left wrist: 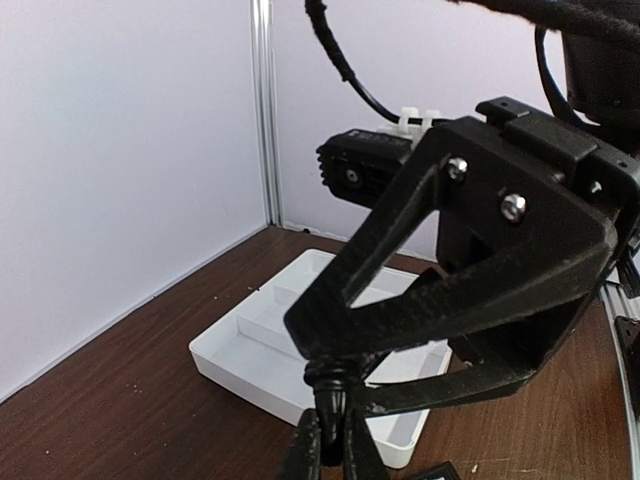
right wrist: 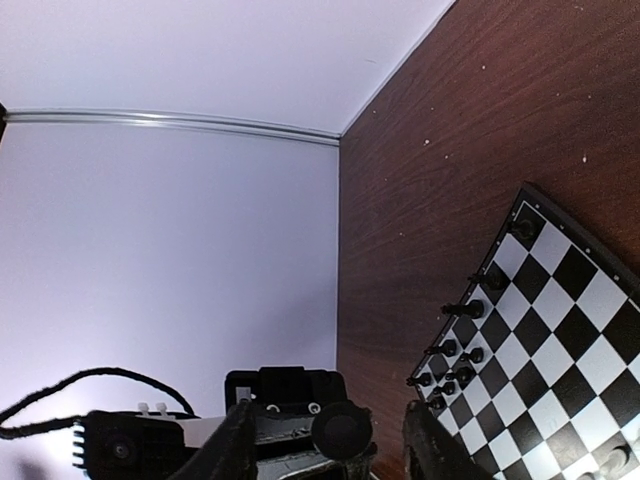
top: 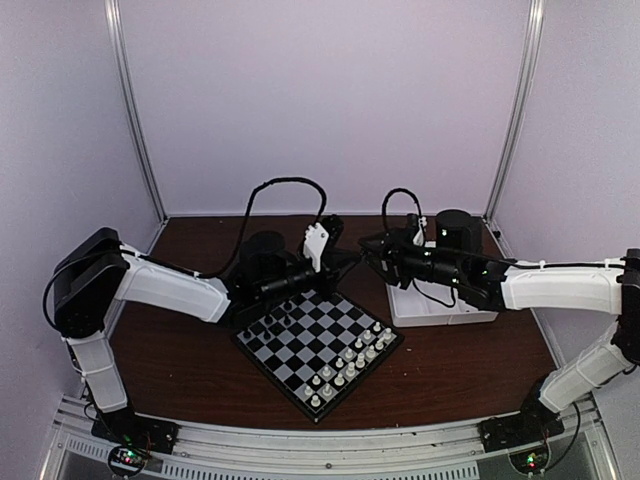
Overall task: Set up the chess pieces on the board
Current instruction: Place the chess piece on the chessboard.
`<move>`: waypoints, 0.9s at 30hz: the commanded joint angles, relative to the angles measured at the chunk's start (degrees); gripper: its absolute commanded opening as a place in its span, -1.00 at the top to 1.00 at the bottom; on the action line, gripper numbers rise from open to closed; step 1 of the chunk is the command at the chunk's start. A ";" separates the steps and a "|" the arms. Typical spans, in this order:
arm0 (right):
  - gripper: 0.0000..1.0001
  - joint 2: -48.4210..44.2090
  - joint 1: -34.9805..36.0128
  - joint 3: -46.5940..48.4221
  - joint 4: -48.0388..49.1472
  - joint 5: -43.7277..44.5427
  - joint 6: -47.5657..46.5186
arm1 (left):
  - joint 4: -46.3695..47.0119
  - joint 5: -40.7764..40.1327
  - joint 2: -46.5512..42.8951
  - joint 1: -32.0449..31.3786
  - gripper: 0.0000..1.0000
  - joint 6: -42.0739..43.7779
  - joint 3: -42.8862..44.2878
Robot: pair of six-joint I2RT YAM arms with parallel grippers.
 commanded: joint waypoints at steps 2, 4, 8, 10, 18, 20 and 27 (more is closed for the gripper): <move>-0.26 -3.49 -1.02 -0.92 -3.28 2.29 -3.39 | 0.78 -1.04 -3.41 0.10 1.00 0.80 -0.45; -0.45 -5.73 -2.25 -0.62 -6.77 3.18 -6.26 | -1.16 -1.53 -4.47 0.09 1.00 0.85 -0.97; -0.65 -11.08 -4.27 1.64 -20.29 6.60 -15.35 | -10.57 -2.61 -8.95 0.03 1.00 1.23 -1.70; -0.65 -13.07 -5.39 2.80 -25.42 7.40 -20.43 | -18.84 -3.77 -12.21 0.03 1.00 1.21 -1.49; -0.65 -15.41 -10.96 5.47 -36.91 9.72 -35.32 | -64.87 -8.50 -26.09 1.97 1.00 0.33 5.25; -0.65 -14.94 -12.24 5.37 -36.80 8.65 -36.14 | -75.50 -8.61 -27.72 3.31 1.00 -1.33 8.49; -0.66 -12.34 -14.60 5.27 -35.31 5.55 -38.46 | -102.33 -8.57 -27.78 7.00 1.00 -7.78 18.23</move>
